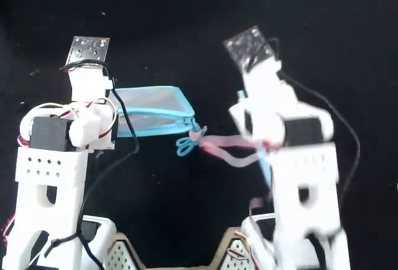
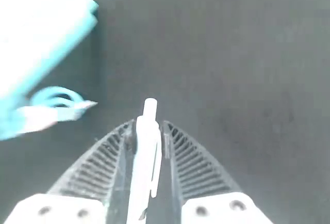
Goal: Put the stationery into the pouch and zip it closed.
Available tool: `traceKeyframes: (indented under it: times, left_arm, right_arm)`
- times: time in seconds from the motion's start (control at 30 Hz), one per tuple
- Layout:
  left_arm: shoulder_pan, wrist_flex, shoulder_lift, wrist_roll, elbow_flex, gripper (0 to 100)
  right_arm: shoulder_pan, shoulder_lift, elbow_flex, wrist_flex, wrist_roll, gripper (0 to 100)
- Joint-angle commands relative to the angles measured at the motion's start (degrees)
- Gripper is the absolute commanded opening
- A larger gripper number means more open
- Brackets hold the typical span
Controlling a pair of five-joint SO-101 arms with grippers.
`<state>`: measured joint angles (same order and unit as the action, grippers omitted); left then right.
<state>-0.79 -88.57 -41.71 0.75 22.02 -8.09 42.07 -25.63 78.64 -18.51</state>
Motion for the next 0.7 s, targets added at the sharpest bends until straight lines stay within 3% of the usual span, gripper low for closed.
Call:
traceKeyframes:
  times: [0.0, 0.3, 0.43, 0.67]
  left_arm:
    - [-0.2, 0.4, -0.3, 0.4, -0.2, 3]
    - [-0.2, 0.4, -0.3, 0.4, -0.1, 3]
    - [-0.2, 0.4, -0.3, 0.3, -0.1, 3]
    - [-0.2, 0.4, -0.3, 0.3, -0.1, 3]
  right_arm:
    - [-8.4, 12.4, 4.7, 2.8, 6.2, 1.1]
    - [-22.1, 21.8, 16.9, 1.5, 17.8, 1.1]
    - [-28.3, 22.3, 17.5, -4.8, 20.3, 1.1]
    - [-31.8, 21.9, 17.2, -18.1, 22.3, 1.1]
